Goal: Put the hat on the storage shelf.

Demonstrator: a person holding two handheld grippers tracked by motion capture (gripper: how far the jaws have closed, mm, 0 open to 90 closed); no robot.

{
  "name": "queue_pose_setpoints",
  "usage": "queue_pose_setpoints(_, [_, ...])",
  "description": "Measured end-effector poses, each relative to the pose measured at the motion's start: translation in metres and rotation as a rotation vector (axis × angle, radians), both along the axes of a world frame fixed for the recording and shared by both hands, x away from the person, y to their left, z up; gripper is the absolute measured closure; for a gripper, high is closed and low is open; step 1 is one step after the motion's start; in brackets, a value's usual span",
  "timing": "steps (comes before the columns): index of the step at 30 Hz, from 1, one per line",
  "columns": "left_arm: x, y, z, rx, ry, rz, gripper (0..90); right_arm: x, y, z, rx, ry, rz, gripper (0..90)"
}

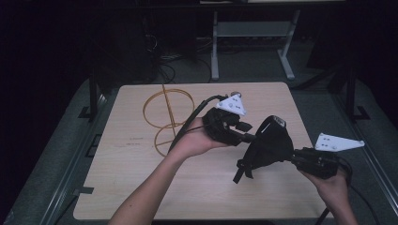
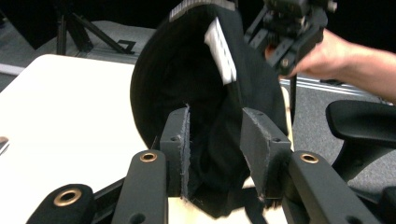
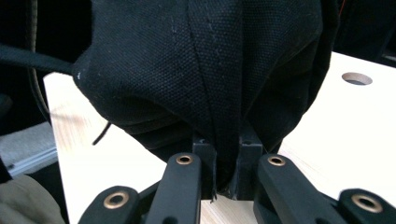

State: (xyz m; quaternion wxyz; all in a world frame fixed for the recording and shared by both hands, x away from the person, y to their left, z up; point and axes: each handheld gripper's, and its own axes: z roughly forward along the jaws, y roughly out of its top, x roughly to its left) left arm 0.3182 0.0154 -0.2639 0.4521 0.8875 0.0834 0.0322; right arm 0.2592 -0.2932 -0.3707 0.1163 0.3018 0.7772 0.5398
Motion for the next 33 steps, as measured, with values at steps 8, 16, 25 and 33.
queue_pose_setpoints(8, [-0.009, 0.027, -0.006, 0.001, -0.02, 0.023, 61.5, 0.006, 0.0, 0.018, -0.008, 0.028, -0.008, 82.8])
queue_pose_setpoints(16, [-0.016, 0.049, -0.019, 0.03, -0.04, 0.042, 60.7, 0.013, 0.004, 0.034, -0.026, 0.036, -0.006, 82.8])
queue_pose_setpoints(25, [-0.021, 0.066, -0.033, 0.044, -0.046, 0.063, 59.6, 0.021, 0.008, 0.042, -0.034, 0.043, 0.0, 82.8])
queue_pose_setpoints(33, [-0.028, 0.083, -0.05, 0.04, -0.055, 0.086, 57.3, 0.03, 0.014, 0.053, -0.048, 0.043, 0.007, 82.7])
